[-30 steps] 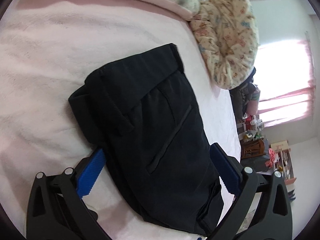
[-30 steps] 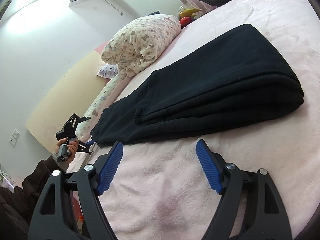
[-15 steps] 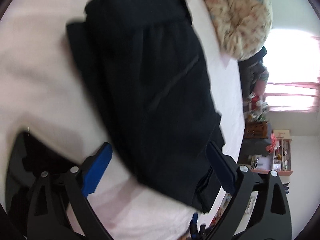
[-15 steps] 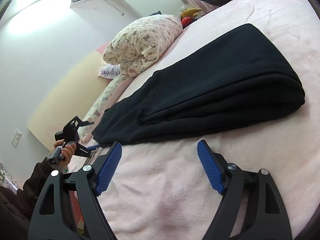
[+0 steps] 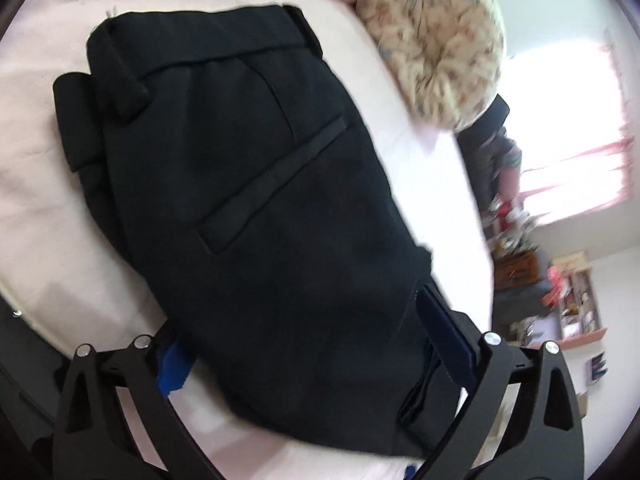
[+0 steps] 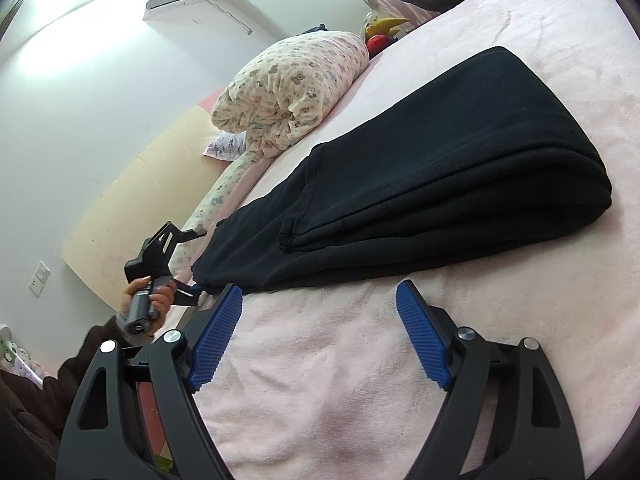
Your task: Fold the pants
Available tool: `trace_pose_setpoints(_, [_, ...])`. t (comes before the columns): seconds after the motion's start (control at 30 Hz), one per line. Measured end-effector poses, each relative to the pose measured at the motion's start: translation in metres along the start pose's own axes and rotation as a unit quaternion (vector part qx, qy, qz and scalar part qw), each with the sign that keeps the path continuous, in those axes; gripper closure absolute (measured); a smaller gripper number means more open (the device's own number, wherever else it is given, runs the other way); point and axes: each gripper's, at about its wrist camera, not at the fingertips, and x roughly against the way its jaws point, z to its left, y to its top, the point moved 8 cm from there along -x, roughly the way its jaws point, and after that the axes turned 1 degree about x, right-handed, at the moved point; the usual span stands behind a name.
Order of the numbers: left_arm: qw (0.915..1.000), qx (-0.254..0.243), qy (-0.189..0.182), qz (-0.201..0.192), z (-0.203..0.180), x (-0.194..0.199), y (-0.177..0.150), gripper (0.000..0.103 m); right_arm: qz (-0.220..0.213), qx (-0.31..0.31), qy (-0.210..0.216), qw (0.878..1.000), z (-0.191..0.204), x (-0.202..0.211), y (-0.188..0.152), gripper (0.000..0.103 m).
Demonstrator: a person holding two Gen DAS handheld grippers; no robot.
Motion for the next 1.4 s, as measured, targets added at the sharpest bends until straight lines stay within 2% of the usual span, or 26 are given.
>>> trace_pose_setpoints(0.07, [0.9994, 0.026, -0.017, -0.018, 0.008, -0.002, 0.007, 0.018, 0.001, 0.0, 0.0, 1.0, 0.0, 0.0, 0.0, 0.022])
trace_pose_setpoints(0.17, [0.9978, 0.049, -0.033, -0.03, 0.013, -0.003, 0.014, 0.023, 0.0, 0.0, 0.001, 1.0, 0.0, 0.0, 0.0, 0.021])
trace_pose_setpoints(0.2, [0.9976, 0.052, -0.033, -0.031, 0.013, -0.003, 0.015, 0.029, 0.0, 0.0, 0.002, 1.0, 0.001, 0.0, 0.0, 0.021])
trace_pose_setpoints(0.23, [0.9975, 0.056, -0.03, -0.032, 0.015, -0.003, 0.016, 0.037, 0.0, 0.0, 0.003, 1.0, 0.001, 0.0, 0.0, 0.021])
trace_pose_setpoints(0.27, [0.9973, 0.058, -0.028, -0.034, 0.017, -0.004, 0.017, 0.052, 0.0, 0.0, 0.004, 1.0, 0.002, 0.0, 0.0, 0.021])
trace_pose_setpoints(0.33, [0.9971, 0.064, -0.019, -0.036, 0.025, -0.006, 0.017, 0.072, 0.0, -0.001, 0.005, 1.0, 0.002, 0.0, 0.001, 0.02])
trace_pose_setpoints(0.5, [0.9978, 0.033, -0.016, -0.056, 0.018, -0.001, 0.016, 0.083, -0.002, -0.002, 0.01, 1.0, 0.003, 0.0, 0.002, 0.02])
trace_pose_setpoints(0.63, [0.9959, -0.032, 0.002, -0.084, -0.014, 0.011, 0.018, 0.086, -0.004, -0.005, 0.02, 1.0, 0.001, 0.002, 0.003, 0.019])
trace_pose_setpoints(0.8, [0.9875, -0.117, 0.02, -0.104, -0.069, 0.027, 0.013, 0.086, -0.013, -0.018, 0.04, 0.999, 0.001, 0.006, 0.006, 0.019])
trace_pose_setpoints(0.9, [0.9809, -0.16, 0.029, -0.107, -0.103, 0.035, -0.001, 0.086, -0.015, -0.047, 0.059, 0.997, -0.002, 0.013, 0.01, 0.019])
trace_pose_setpoints(1.0, [0.97, -0.216, 0.034, -0.106, -0.14, 0.04, -0.024, 0.086, -0.012, -0.077, 0.068, 0.995, -0.003, 0.026, 0.013, 0.019])
trace_pose_setpoints(1.1, [0.9552, -0.275, 0.031, -0.104, -0.178, 0.041, -0.053, 0.086, -0.005, -0.065, 0.044, 0.997, 0.0, 0.045, 0.018, 0.019])
trace_pose_setpoints(1.2, [0.936, -0.337, 0.032, -0.098, -0.215, 0.033, -0.09, 0.086, -0.03, -0.06, 0.034, 0.997, 0.001, 0.073, 0.032, 0.016])
trace_pose_setpoints(1.3, [0.9099, -0.404, 0.042, -0.084, -0.254, 0.014, -0.141, 0.086, -0.091, -0.063, 0.039, 0.993, -0.007, 0.105, 0.052, 0.015])
trace_pose_setpoints(1.37, [0.8955, -0.435, 0.05, -0.076, -0.269, -0.001, -0.169, 0.086, -0.12, -0.067, 0.032, 0.99, -0.018, 0.117, 0.059, 0.015])
trace_pose_setpoints(1.4, [0.8832, -0.46, 0.059, -0.071, -0.278, -0.012, -0.192, 0.086, -0.134, -0.076, 0.029, 0.988, -0.025, 0.122, 0.062, 0.015])
